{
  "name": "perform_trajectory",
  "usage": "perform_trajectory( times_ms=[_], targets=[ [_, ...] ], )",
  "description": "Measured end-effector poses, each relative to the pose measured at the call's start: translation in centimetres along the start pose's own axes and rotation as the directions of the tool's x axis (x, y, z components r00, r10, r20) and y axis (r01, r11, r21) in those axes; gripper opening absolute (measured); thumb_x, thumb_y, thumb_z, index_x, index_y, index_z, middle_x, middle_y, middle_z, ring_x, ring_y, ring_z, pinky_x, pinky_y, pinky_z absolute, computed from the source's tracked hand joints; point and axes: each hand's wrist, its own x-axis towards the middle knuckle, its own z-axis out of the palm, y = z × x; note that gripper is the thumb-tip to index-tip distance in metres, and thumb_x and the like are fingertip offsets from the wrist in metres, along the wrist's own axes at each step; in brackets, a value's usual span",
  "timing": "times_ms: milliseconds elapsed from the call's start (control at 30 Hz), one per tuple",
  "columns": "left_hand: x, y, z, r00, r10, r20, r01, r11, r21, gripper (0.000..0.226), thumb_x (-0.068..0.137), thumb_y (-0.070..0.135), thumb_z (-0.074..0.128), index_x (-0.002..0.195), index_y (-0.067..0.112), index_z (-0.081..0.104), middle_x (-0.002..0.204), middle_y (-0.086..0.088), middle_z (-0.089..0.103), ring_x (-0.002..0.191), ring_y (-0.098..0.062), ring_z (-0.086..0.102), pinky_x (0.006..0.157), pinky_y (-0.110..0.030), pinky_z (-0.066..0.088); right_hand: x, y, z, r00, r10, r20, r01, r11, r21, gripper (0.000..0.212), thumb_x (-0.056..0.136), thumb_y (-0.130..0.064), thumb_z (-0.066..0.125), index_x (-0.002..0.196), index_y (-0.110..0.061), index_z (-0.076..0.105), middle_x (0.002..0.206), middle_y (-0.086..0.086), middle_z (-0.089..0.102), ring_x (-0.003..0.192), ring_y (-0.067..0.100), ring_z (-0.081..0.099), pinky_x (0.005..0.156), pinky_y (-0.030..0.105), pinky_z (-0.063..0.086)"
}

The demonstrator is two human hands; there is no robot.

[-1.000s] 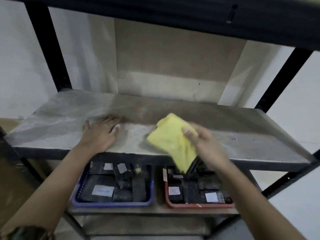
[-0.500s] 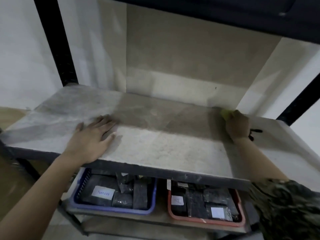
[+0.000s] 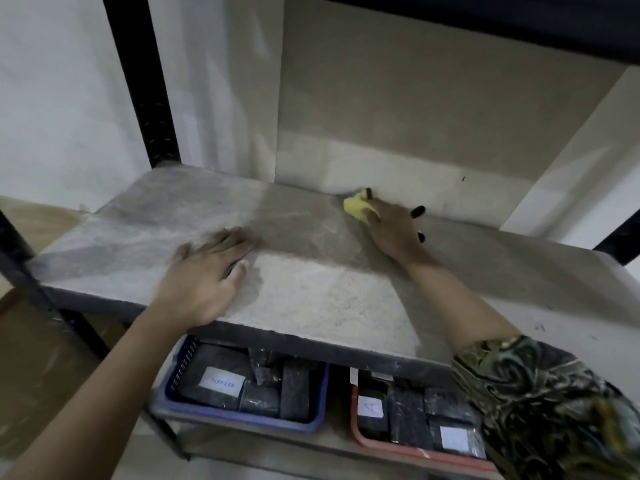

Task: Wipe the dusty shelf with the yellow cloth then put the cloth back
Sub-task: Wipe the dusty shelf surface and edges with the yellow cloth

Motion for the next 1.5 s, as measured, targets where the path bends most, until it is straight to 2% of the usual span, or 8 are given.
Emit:
perform_trajectory(
  times_ms=[267,500,700,833,1033,1200,1333,1500],
  targets=[
    [-0.2,0.2,-0.4,1.000,-0.002,-0.002,0.002,0.998,-0.057,0.064,0.084,0.043,0.008,0.140,0.035,0.036,0.155,0.012,0.023,0.144,-0.007,0.014,0.116,-0.044,0.012,-8.3,-8.7,-0.4,0.963,-0.189,0.190,0.159,0.974,0.160,0.034,0.098,-0.027,0.039,0.125,-0.014,0.054,0.103,0.003,0.062,0.096,0.023,0.057,0.074,0.028,0.038],
    [-0.2,0.3,-0.6,1.000,-0.010,0.018,0.011,0.996,-0.084,0.058,0.089,0.041,0.009,0.140,0.034,0.037,0.155,0.011,0.023,0.144,-0.008,0.015,0.116,-0.045,0.011,-14.4,-11.5,-0.9,0.926,-0.340,0.162,0.299,0.925,0.235,0.033,0.095,-0.026,0.045,0.127,-0.025,0.055,0.115,0.002,0.067,0.094,0.020,0.060,0.062,0.023,0.030],
    [-0.1,0.1,-0.8,1.000,-0.005,0.028,0.008,0.992,-0.129,0.063,0.085,0.040,0.008,0.139,0.032,0.040,0.154,0.009,0.026,0.144,-0.010,0.017,0.116,-0.045,0.011,-17.9,-13.3,-0.8,0.932,-0.345,0.115,0.304,0.912,0.276,0.034,0.095,-0.024,0.046,0.128,-0.020,0.054,0.126,0.005,0.062,0.110,0.022,0.057,0.089,0.036,0.042],
    [-0.1,-0.1,-0.8,0.999,-0.023,0.022,0.026,0.988,-0.150,0.047,0.099,0.030,0.018,0.139,0.029,0.041,0.154,0.007,0.027,0.144,-0.010,0.017,0.116,-0.042,0.010,-19.3,-13.9,-0.5,0.930,-0.346,0.123,0.289,0.896,0.336,0.032,0.095,-0.026,0.045,0.125,-0.020,0.056,0.106,0.001,0.070,0.081,0.008,0.057,0.069,0.025,0.043],
    [-0.4,0.1,-1.2,0.999,-0.021,0.035,0.027,0.982,-0.186,0.050,0.096,0.033,0.017,0.139,0.026,0.042,0.154,0.006,0.029,0.143,-0.011,0.020,0.116,-0.043,0.010,-19.8,-12.6,-3.1,0.997,-0.027,0.071,-0.024,0.770,0.638,0.017,0.095,-0.026,0.046,0.093,-0.027,0.063,0.080,-0.016,0.062,0.078,0.004,0.058,0.071,0.021,0.044],
    [-0.4,-0.9,-1.9,0.999,0.040,0.006,-0.039,0.989,-0.139,0.046,0.098,0.039,0.030,0.142,0.028,0.037,0.156,0.005,0.021,0.145,-0.013,0.014,0.117,-0.048,0.007,-14.5,-7.2,-6.1,0.885,0.447,0.128,-0.378,0.532,0.758,0.031,0.093,-0.032,0.050,0.112,-0.011,0.060,0.099,0.004,0.066,0.091,0.023,0.062,0.086,0.039,0.048],
    [-0.4,-3.6,-2.5,0.999,0.033,0.001,-0.033,0.998,-0.046,0.058,0.091,0.054,0.026,0.143,0.031,0.033,0.156,0.005,0.020,0.145,-0.013,0.015,0.116,-0.052,0.007,-8.4,-2.6,-6.9,0.819,0.571,-0.052,-0.368,0.593,0.716,0.028,0.094,-0.022,0.046,0.111,-0.004,0.059,0.095,0.009,0.058,0.089,0.026,0.059,0.072,0.031,0.041],
    [-0.1,-7.1,-3.3,0.998,-0.060,0.012,0.060,0.998,0.020,0.066,0.081,0.055,0.017,0.142,0.036,0.033,0.155,0.011,0.021,0.144,-0.010,0.015,0.114,-0.051,0.010,-2.2,1.0,-5.3,0.839,0.469,-0.278,-0.382,0.869,0.313,0.031,0.097,-0.019,0.034,0.091,0.003,0.055,0.084,0.022,0.056,0.087,0.039,0.058,0.064,0.032,0.032]
  ],
)
